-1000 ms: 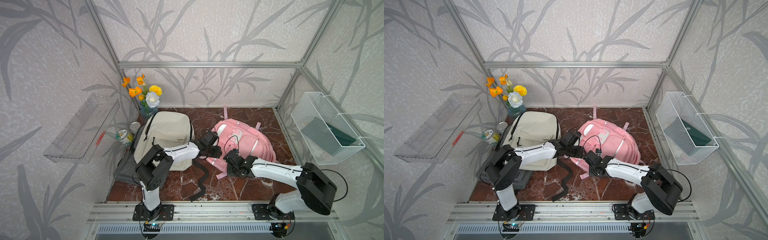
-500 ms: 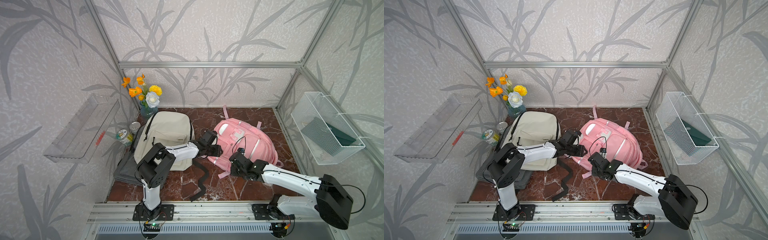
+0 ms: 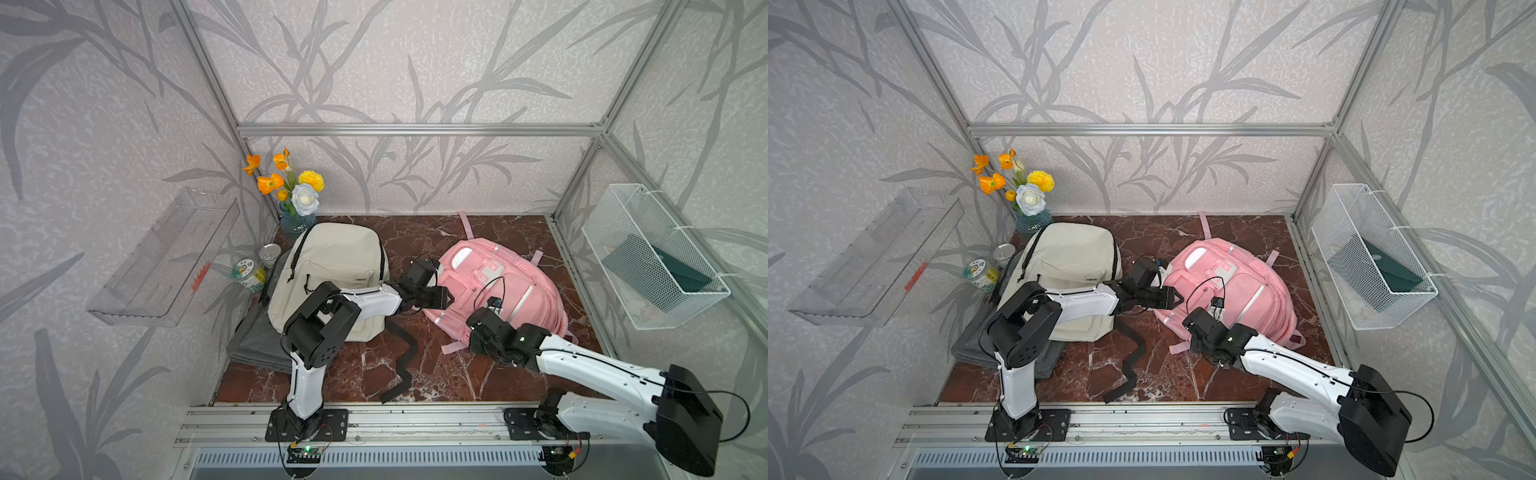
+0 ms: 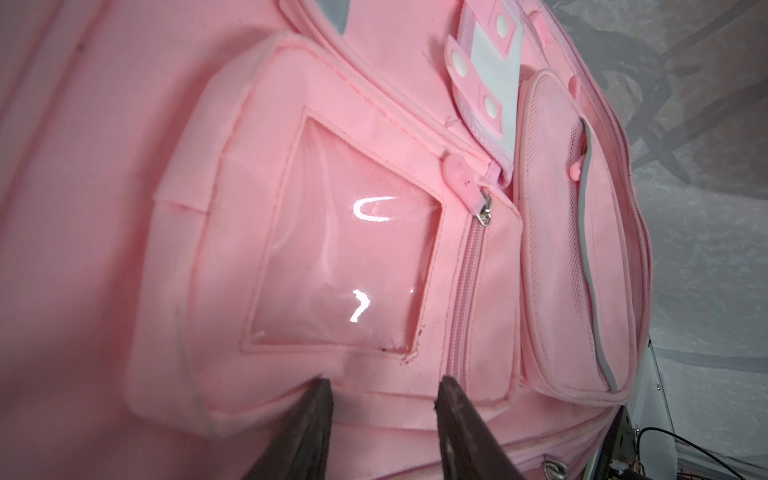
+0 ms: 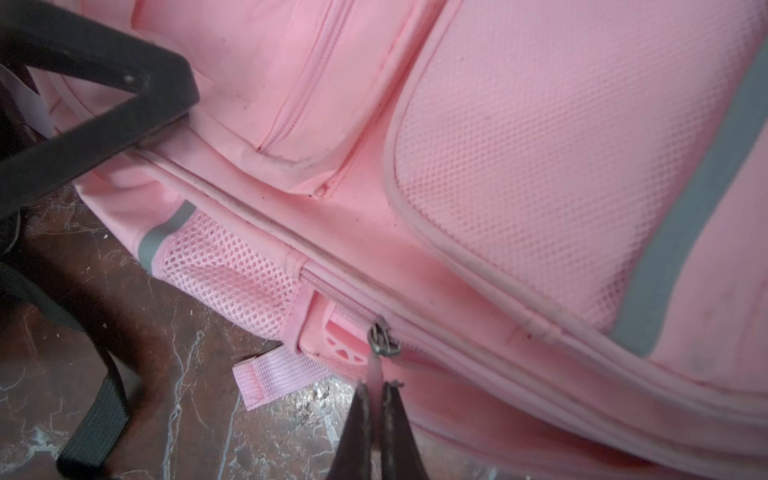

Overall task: Zip up the backpack
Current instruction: Zip the zipper on the backpack.

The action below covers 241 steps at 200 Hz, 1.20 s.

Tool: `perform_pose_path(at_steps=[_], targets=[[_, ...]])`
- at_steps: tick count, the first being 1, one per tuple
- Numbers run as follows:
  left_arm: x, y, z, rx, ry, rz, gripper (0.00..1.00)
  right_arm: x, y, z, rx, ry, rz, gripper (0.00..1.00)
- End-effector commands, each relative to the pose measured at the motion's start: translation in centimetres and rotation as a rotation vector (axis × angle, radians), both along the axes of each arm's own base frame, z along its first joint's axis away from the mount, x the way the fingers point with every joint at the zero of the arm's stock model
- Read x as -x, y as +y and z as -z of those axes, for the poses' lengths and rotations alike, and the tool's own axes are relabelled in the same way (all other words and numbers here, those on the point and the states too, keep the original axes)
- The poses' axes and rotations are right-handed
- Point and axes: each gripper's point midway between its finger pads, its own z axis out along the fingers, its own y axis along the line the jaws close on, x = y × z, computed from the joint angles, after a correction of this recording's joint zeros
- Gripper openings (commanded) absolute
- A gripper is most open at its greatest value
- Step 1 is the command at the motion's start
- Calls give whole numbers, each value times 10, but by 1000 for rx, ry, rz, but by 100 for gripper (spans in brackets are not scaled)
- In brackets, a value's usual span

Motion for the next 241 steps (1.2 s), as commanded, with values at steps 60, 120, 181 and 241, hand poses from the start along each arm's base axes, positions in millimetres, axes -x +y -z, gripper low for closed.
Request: perform_pose_path(at_steps=[60,120,181,241], targets=[[-3,122,102,-388,208,-236,45,53,-78,22,315,207,46,0],[15,87,79,-325,195,-172,45,-7,33,-41,-125,-46,-163,42],[34,81,79,-292,204,-167,45,-33,101,-18,-186,-6,-228,48],[38,81,78,-286,208,-162,44,-51,80,17,22,41,-67,41]])
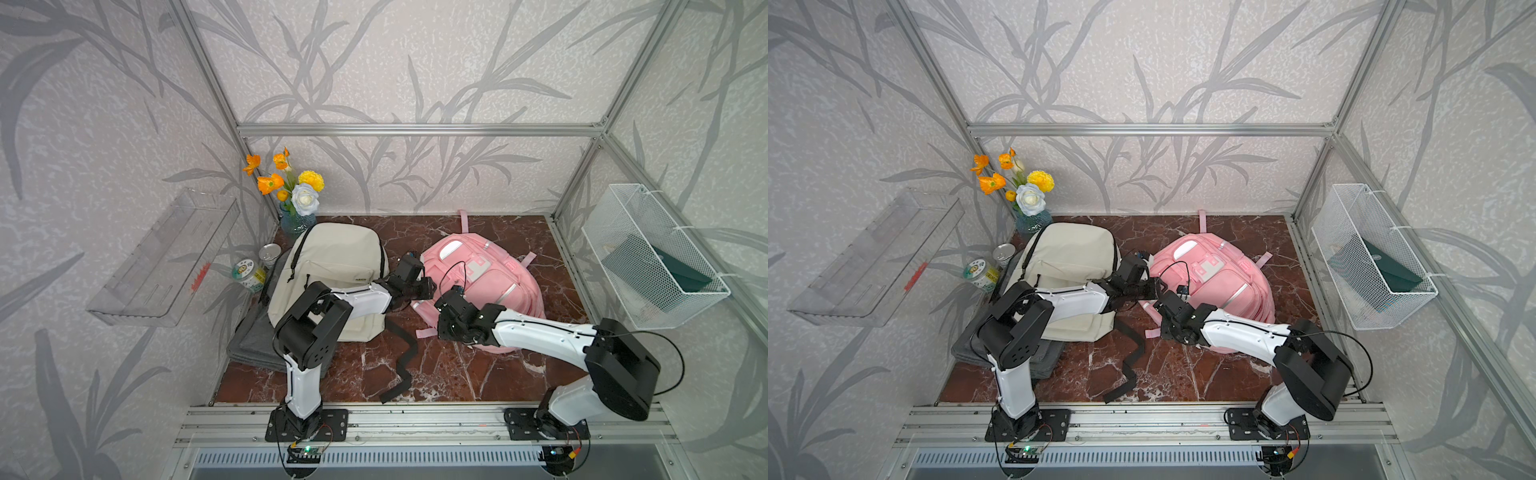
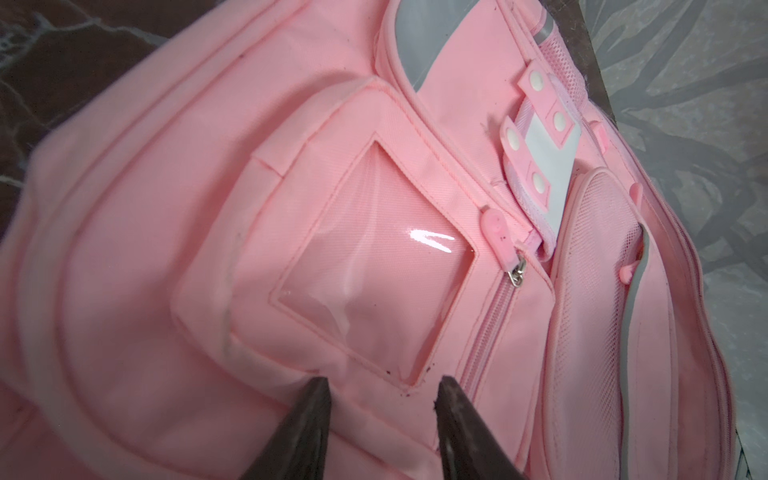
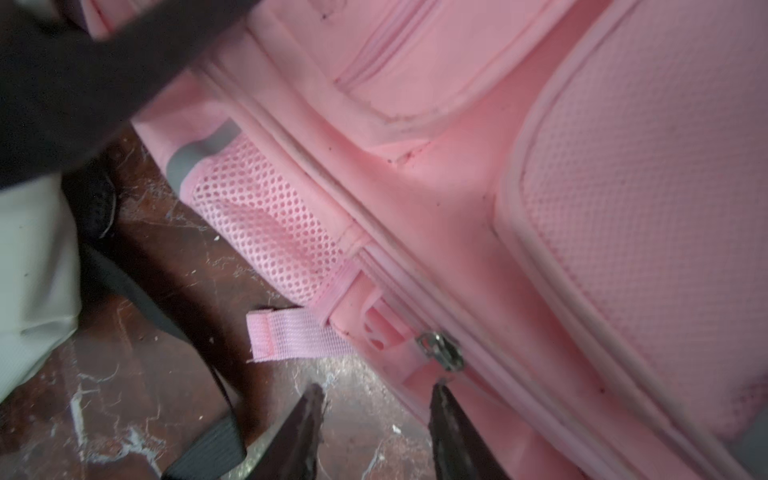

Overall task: Zip up the backpack
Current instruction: Zip the zipper on the backpack.

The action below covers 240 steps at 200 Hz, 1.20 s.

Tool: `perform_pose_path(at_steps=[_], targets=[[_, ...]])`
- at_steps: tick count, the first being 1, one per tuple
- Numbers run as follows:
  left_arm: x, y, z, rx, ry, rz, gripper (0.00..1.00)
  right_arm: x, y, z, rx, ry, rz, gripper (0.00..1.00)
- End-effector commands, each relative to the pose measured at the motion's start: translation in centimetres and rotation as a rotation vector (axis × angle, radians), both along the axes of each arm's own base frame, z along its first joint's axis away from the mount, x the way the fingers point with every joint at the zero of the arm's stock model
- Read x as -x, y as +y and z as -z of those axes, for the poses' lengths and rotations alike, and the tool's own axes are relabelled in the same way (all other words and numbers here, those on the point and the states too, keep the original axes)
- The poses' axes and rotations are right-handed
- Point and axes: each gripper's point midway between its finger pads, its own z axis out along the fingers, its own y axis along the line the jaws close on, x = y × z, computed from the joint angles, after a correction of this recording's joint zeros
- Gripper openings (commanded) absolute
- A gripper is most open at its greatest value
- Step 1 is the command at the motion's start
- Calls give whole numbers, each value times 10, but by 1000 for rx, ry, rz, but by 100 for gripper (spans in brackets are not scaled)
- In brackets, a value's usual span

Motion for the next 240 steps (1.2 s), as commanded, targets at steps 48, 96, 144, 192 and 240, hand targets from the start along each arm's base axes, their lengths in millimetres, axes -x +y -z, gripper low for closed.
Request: perform_pose_path(at_steps=[48,96,144,192,240], targets=[[73,40,84,-201,317,17,44,-13,6,20,56,10,41,36],[78,42,91,-208,330,19,44,-24,-6,37,132,25,60,11],[77,43,94,-217,330,16,44,-20,-24,18,142,2,80,0],[77,46,99,-237,334,13,44,-5,-40,8,134,-8,77,0],[74,47,102,-251,332,8,43,14,-57,14,133,30,105,0]])
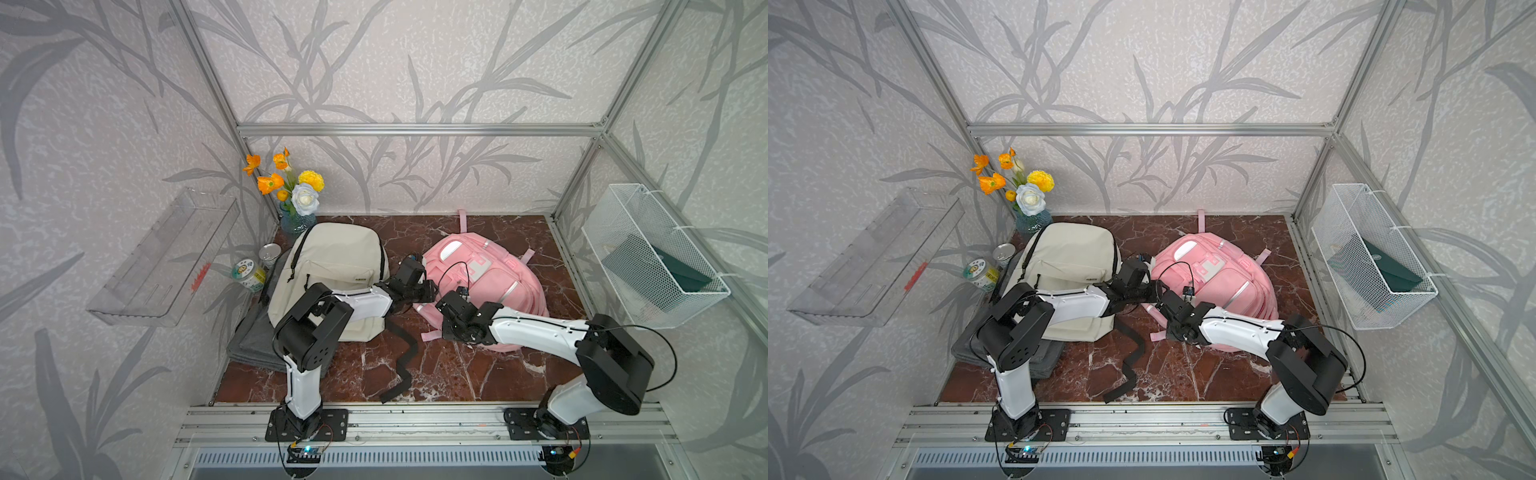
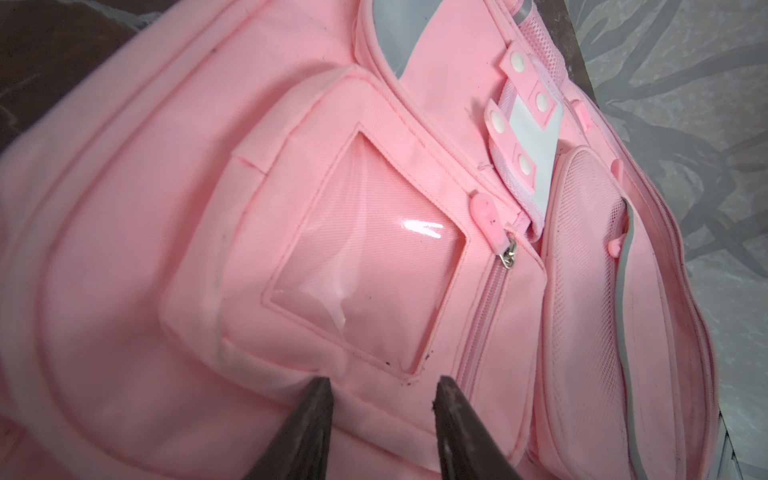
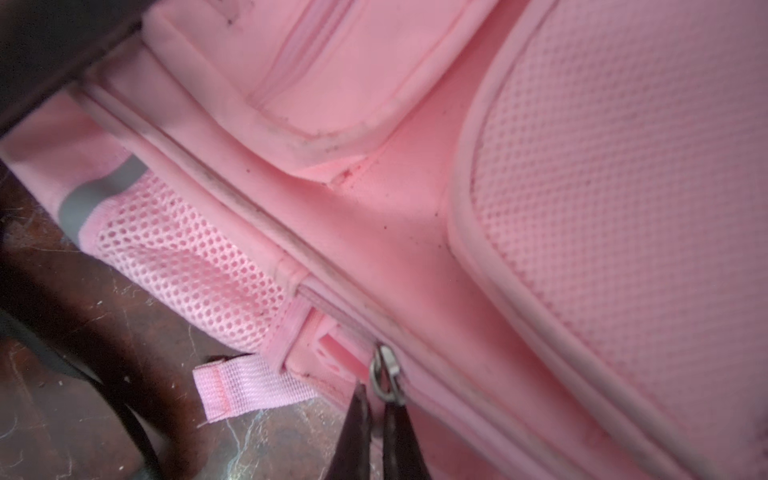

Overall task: Zip up the backpack
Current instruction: Zip the zipper on the backpack.

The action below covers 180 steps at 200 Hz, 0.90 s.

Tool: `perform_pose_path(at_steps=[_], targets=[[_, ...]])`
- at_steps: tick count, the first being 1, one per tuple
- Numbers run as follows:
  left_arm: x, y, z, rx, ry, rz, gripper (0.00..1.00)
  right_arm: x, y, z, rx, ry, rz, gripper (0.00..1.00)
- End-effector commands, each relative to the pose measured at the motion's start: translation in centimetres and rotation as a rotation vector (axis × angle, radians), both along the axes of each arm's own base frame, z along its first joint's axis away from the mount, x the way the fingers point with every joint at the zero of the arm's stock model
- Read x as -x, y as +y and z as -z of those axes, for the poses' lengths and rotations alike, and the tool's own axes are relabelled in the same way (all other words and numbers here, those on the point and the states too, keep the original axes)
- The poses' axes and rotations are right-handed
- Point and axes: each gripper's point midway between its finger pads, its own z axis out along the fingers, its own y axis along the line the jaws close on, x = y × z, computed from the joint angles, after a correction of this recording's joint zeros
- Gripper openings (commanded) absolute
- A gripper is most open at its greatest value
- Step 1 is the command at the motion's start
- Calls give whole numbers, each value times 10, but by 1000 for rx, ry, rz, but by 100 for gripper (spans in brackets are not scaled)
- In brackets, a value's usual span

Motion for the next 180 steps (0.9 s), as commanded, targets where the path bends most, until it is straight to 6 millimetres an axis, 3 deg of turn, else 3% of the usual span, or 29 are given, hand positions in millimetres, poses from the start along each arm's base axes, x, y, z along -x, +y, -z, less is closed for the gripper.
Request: perform_pose_path(at_steps=[1,57,97,125,141,180], targets=[[66,53,100,-271,333,-8,43,11,-30,0,57,3,58,0],[65,56,107,-291,338,-8,42,25,-47,-9,39,7,79,0],[62,59,110,-294,340,-18,40,43,-74,-1,64,42,121,0],[59,55,105,-274,336,-13,39,45,-78,2,60,27,129,0],[61,46,88,-227,342,2,40,40,-74,3,52,6,110,0],[76,24,8,-119,285,14,56,20,-31,1,-62,-27,-17,0]])
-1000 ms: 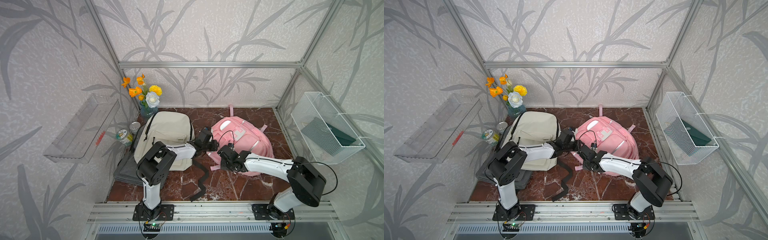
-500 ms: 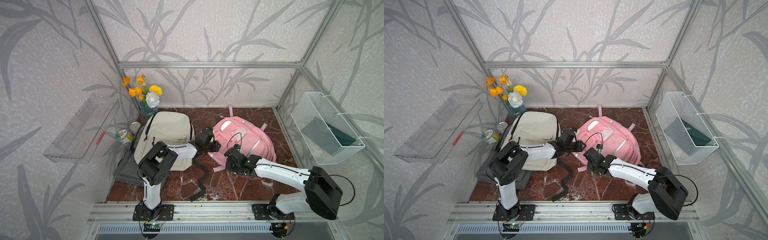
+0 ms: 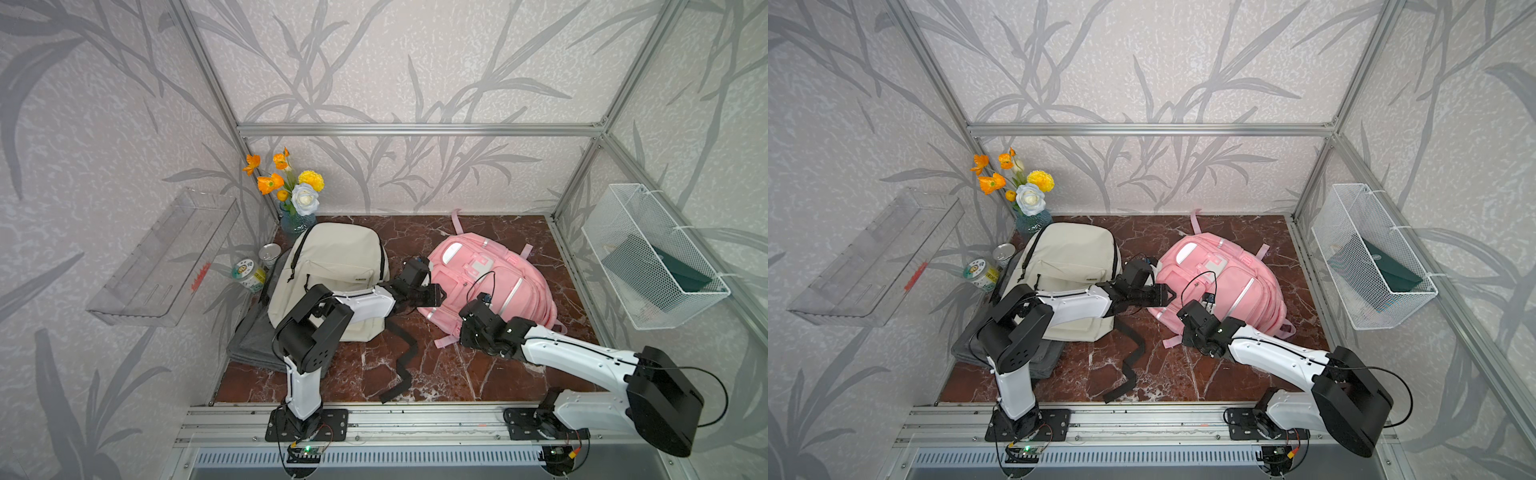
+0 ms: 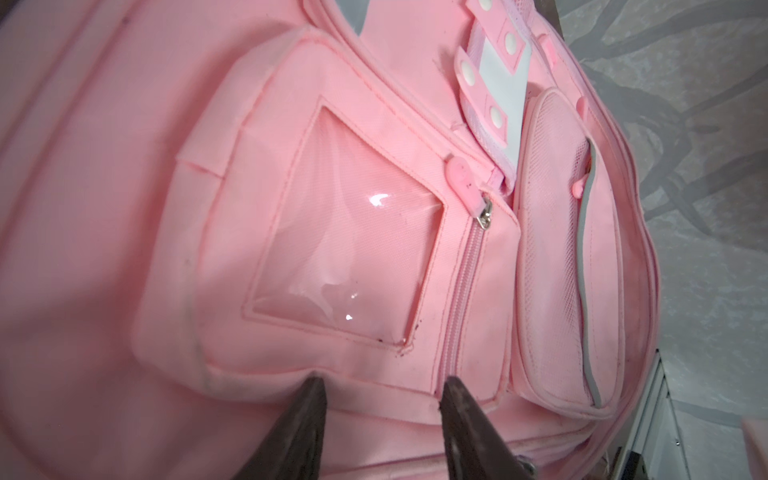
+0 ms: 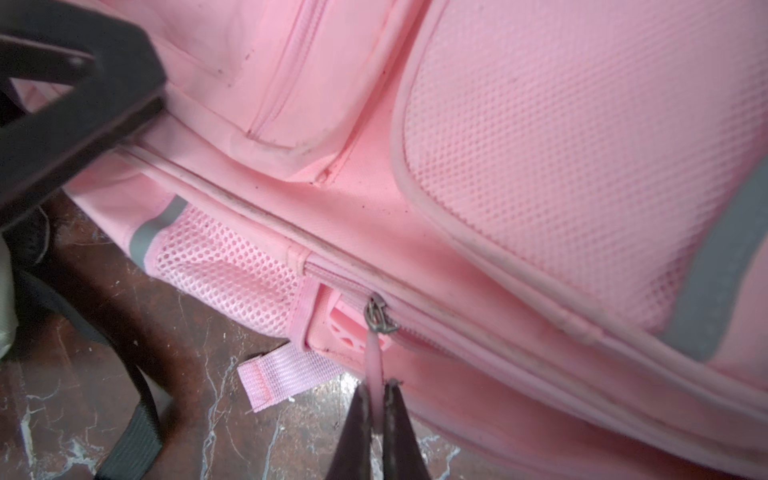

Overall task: Zip up the backpack
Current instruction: Zip the zipper on the backpack.

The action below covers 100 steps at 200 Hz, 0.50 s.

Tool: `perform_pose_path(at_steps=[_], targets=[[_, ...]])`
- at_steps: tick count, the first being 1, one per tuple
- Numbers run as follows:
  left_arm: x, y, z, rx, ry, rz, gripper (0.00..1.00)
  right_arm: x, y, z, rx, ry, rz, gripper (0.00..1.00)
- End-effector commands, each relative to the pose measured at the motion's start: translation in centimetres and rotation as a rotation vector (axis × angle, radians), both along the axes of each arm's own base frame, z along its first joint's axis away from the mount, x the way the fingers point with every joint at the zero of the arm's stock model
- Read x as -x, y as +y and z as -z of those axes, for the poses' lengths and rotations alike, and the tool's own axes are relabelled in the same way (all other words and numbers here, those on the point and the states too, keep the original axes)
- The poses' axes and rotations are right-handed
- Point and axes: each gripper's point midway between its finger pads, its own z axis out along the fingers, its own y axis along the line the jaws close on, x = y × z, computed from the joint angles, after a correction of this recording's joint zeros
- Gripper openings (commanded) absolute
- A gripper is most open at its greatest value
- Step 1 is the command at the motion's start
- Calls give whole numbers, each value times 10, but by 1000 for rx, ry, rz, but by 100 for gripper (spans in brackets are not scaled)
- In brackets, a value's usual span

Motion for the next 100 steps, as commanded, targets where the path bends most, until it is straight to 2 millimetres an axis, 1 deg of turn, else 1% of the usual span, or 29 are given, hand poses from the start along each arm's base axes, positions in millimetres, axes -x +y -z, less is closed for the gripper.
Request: perform_pose_path(at_steps=[1,13,21,33,44,63,83,100], targets=[[49,39,23,-152,205,-50,56,-1,5,11,19,16,-64,0],[54,39,14,-108,228,-79,58,-5,19,6,-31,-2,-101,0],[59,39,13,-83,247,-88,58,-7,28,2,-61,-20,-122,0],[62,38,12,-51,270,-105,58,-9,37,-10,-85,-68,-149,0],[65,35,11,-20,276,-114,59,-9,39,-20,-83,-97,-156,0],[66,22,1,32,262,-101,60,-5,42,-31,-94,-127,-176,0],[63,0,-14,131,236,-69,61,0,44,-34,-112,-134,-193,0],[62,-12,-19,162,231,-56,62,3,46,-36,-115,-144,-207,0]])
